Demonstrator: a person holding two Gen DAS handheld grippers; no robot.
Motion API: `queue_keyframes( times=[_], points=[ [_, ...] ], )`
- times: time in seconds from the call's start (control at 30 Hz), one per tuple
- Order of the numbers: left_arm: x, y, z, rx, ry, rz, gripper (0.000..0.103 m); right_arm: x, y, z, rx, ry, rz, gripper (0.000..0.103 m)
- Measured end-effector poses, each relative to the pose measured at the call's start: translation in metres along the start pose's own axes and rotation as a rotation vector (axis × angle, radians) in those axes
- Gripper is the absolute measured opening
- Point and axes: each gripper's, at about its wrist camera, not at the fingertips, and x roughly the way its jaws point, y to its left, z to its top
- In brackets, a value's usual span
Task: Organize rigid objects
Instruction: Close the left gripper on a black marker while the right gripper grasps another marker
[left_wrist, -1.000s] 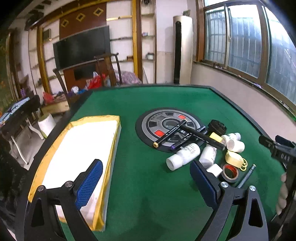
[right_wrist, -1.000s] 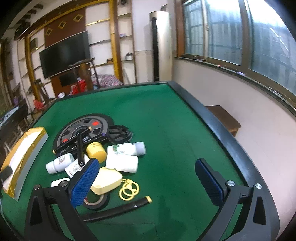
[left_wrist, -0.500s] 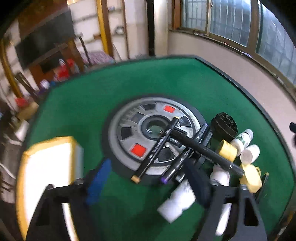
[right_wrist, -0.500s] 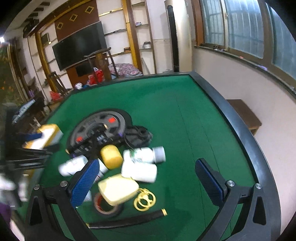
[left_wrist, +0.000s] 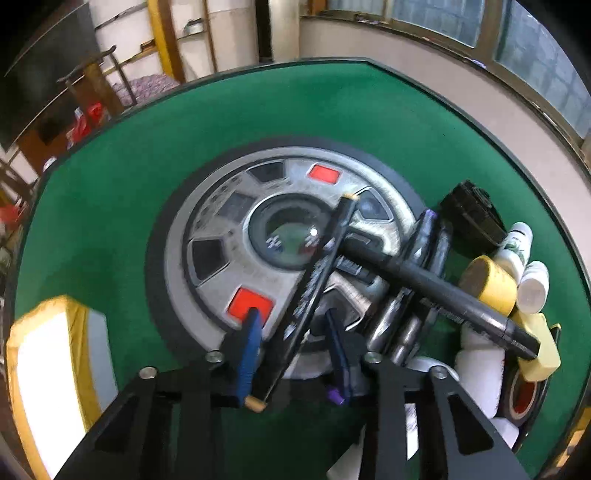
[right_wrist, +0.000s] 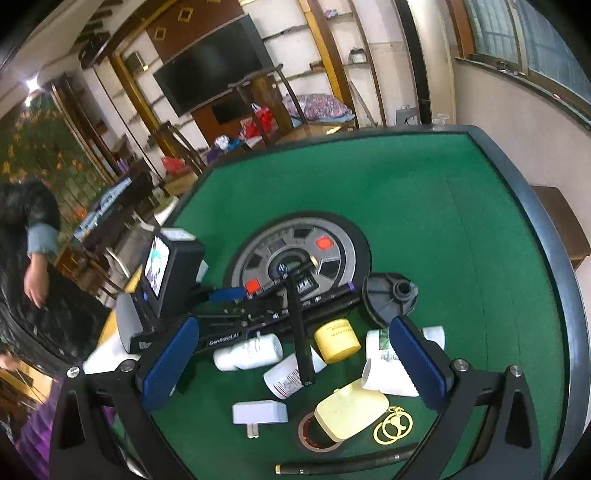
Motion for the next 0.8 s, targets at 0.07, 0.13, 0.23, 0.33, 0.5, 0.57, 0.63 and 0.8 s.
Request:
queue_keyframes(
  times=[0.07, 0.13, 0.23, 0.33, 0.5, 0.57, 0.63, 0.8],
  points=[
    [0.001, -0.008, 0.001, -0.004, -0.018, 0.025, 0.03, 0.008, 0.0, 0.0, -0.001, 0.021, -0.015, 0.103],
    [0.0, -0.013, -0.001, -0.005, -0.026, 0.03, 0.016, 0.011, -0.002, 0.003, -0.005, 0.025, -0.032, 0.102],
    [-0.006, -0.013, -0.009, -0.04, -0.025, 0.031, 0.014, 0.017, 0.001, 0.007, -0.035, 0.037, -0.062, 0.097],
    [-0.019, -0.009, -0.022, -0.088, -0.023, 0.011, 0.014, 0.032, 0.003, 0.011, -0.055, 0.067, -0.072, 0.096],
    [-0.072, 0.007, -0.057, -0.189, -0.114, -0.048, 0.014, 0.066, 0.011, 0.019, -0.073, 0.153, -0.05, 0.089],
    [-0.102, 0.011, -0.068, -0.215, -0.167, -0.062, 0.014, 0.085, 0.017, 0.022, -0.096, 0.205, -0.041, 0.083],
    [-0.126, 0.011, -0.079, -0.235, -0.211, -0.066, 0.014, 0.105, 0.023, 0.021, -0.116, 0.25, -0.049, 0.073],
    [-0.155, 0.014, -0.106, -0.266, -0.243, -0.037, 0.014, 0.156, 0.037, 0.018, -0.182, 0.342, -0.122, 0.049]
  ],
)
